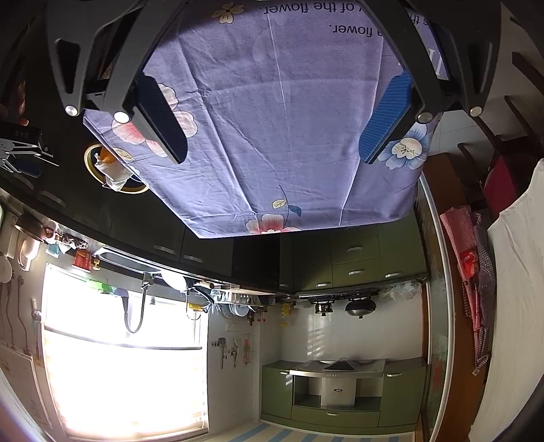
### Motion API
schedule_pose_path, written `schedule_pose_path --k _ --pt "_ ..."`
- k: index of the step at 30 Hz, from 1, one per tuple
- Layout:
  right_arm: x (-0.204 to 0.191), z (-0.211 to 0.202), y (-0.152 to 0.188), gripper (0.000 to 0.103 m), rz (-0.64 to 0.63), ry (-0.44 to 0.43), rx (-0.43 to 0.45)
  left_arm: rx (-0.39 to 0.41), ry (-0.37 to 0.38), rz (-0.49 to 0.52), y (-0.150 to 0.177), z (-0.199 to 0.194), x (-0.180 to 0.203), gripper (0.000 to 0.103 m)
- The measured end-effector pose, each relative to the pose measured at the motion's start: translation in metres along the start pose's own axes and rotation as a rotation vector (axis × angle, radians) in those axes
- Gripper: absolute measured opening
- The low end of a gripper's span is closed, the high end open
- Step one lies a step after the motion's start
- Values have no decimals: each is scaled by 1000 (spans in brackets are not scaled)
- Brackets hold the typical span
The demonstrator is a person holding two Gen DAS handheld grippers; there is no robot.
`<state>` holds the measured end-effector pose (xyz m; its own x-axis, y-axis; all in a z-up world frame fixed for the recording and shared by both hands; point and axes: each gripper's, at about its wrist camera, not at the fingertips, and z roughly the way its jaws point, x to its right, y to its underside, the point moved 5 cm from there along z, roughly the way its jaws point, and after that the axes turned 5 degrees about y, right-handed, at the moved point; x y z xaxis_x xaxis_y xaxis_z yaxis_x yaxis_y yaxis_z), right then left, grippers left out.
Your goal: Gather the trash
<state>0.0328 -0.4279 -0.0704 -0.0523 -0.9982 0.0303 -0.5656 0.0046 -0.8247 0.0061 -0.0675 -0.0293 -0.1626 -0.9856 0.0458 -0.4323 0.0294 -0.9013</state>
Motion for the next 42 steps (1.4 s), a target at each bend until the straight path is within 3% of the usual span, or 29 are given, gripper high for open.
schedule_pose_path --k 42 --pt "-1 1 0 98 2 -4 -1 -4 25 35 -2 3 6 96"
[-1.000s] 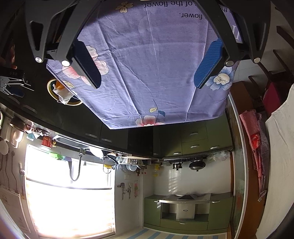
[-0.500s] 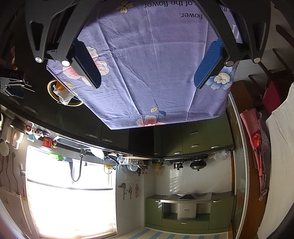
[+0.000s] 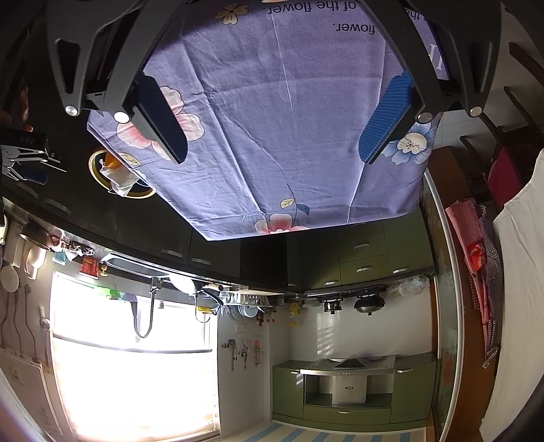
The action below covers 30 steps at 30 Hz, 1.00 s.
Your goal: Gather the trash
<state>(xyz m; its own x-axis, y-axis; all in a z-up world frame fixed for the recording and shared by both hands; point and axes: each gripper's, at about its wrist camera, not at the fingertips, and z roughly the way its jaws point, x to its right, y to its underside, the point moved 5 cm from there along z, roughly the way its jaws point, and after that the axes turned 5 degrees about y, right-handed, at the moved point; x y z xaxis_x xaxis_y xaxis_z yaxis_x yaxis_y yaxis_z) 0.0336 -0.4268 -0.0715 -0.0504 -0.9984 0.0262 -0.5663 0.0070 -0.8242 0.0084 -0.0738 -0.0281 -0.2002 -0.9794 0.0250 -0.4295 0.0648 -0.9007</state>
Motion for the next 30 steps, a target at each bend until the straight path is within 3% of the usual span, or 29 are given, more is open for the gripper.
schedule_pose_path --k 30 --pt "-3 7 2 98 -3 -1 -8 -11 14 14 -3 9 -4 96"
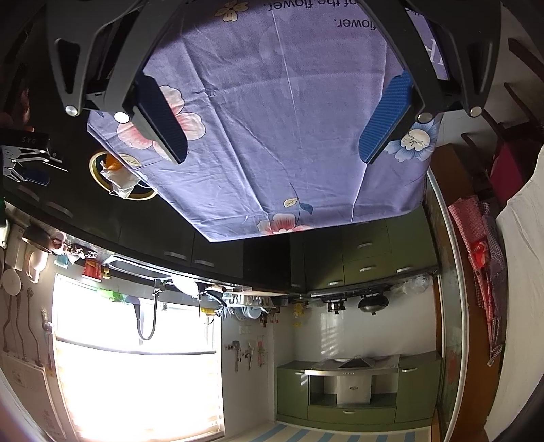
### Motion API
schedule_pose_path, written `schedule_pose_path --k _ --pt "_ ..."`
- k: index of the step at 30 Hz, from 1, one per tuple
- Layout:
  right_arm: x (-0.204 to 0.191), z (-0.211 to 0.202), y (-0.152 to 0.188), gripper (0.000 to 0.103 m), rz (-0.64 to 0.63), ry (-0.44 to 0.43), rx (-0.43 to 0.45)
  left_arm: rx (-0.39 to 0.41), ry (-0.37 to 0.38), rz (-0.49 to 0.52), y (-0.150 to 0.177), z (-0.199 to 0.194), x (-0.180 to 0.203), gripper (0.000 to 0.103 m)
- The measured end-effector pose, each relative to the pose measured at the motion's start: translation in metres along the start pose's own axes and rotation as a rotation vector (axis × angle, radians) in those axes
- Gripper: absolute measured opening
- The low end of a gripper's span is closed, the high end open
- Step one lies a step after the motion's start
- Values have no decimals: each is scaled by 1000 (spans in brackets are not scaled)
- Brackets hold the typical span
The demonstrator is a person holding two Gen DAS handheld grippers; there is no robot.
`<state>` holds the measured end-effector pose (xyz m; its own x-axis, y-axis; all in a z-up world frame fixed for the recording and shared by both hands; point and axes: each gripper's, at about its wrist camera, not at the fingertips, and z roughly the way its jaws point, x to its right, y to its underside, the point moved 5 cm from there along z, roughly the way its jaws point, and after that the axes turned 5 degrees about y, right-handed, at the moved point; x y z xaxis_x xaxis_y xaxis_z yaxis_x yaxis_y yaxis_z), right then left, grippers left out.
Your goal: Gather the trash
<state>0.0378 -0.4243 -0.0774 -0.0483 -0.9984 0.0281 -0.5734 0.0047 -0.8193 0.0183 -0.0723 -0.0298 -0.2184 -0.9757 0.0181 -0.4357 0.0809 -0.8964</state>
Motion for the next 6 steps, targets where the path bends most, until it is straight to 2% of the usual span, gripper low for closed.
schedule_pose_path --k 6 --pt "-3 17 -6 98 16 -22 -15 -48 -7 -8 -4 24 -15 96"
